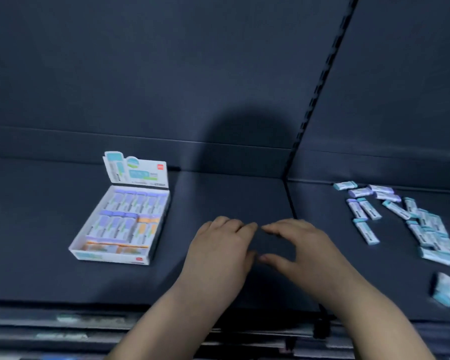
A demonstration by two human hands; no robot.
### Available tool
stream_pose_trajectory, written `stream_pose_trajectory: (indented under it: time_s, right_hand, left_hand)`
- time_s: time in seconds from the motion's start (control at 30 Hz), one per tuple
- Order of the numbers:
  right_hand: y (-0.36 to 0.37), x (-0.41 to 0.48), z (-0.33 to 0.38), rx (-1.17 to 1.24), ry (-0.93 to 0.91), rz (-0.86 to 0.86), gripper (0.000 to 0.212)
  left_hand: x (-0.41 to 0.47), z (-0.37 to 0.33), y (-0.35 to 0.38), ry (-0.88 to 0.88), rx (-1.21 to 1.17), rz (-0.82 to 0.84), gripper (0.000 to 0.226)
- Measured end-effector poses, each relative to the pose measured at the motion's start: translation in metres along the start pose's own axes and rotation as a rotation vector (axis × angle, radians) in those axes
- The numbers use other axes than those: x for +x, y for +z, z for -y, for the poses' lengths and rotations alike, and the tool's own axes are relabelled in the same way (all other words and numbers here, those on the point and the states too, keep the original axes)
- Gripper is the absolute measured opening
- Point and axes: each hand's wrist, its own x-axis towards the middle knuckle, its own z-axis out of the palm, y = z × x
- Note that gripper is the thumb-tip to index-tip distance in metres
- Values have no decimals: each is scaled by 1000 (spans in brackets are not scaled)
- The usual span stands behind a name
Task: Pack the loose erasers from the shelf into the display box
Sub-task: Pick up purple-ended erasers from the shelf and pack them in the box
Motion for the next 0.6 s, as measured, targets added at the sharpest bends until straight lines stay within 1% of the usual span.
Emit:
stream_pose_trajectory:
  time_s: [0.13, 0.3, 0.5, 0.6]
  right_hand:
    - [-7, -19, -25, 14, -27, 46, 50]
    - [-10, -33, -36, 51, -16, 23, 49]
    - [-18, -51, -38, 63, 54, -23, 51]
    - [-22, -55, -40, 45, 124, -23, 52]
  left_hand:
    - [-4, -26, 9, -98, -15, 55, 47]
    - [-13, -37, 9, -163, 27, 11, 45]
    - [-11, -35, 3, -109, 17, -30, 44]
    - [-10, -36, 2, -72, -27, 33, 48]
